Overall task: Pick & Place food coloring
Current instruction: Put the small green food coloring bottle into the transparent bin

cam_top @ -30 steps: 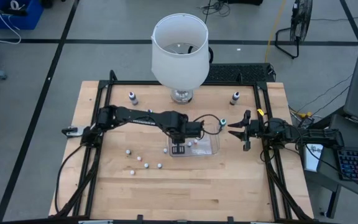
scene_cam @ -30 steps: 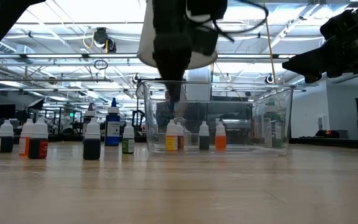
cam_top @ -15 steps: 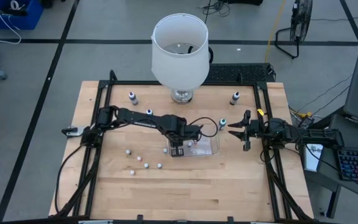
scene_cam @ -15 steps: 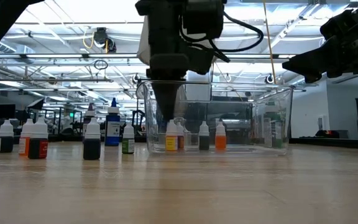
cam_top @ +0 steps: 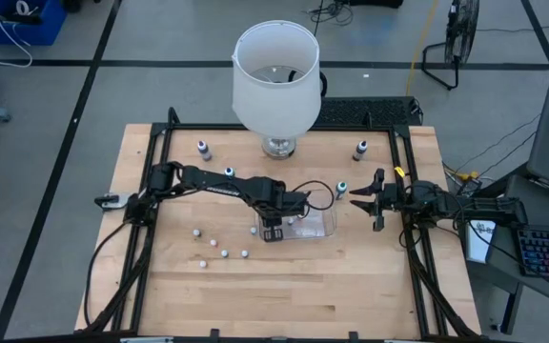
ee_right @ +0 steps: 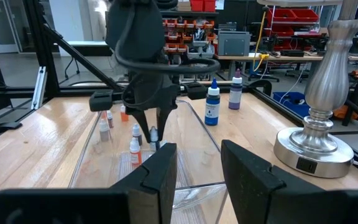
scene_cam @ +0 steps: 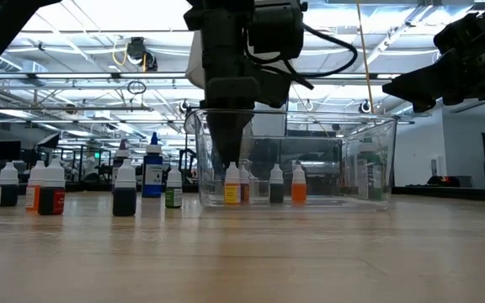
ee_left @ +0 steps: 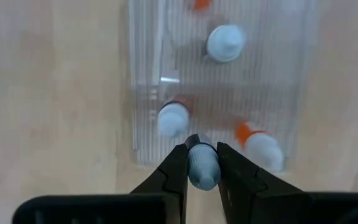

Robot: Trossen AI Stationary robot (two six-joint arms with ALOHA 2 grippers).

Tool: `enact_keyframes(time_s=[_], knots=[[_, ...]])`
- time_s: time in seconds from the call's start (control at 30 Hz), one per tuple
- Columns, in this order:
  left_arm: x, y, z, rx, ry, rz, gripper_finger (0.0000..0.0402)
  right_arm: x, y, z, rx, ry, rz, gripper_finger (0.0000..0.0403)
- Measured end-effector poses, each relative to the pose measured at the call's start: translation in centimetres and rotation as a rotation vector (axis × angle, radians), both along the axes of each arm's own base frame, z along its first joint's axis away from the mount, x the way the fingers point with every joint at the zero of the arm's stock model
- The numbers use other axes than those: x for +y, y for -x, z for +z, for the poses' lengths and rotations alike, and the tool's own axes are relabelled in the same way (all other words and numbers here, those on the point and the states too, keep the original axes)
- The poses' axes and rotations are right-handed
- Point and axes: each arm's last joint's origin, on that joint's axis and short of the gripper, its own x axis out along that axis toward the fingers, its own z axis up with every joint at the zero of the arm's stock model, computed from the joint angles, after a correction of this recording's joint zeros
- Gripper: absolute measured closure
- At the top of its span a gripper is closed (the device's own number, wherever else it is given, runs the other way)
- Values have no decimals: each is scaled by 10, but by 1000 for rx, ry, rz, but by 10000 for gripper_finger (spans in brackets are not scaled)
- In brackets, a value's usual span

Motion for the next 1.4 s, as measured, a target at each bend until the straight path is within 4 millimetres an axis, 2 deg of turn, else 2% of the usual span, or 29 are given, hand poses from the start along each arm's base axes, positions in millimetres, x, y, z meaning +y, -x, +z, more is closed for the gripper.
enact_keyframes(time_s=[0.97, 1.23, 1.4], knots=[[-2, -4, 0, -45, 40, -12, 340, 0, 0, 0, 0, 0, 0, 289], [-2, 2, -17, -28, 61, -9, 341, 0, 0, 0, 1, 0, 0, 289], [-2, 2, -18, -37, 66, -4, 341, 0, 0, 0, 1, 0, 0, 289]])
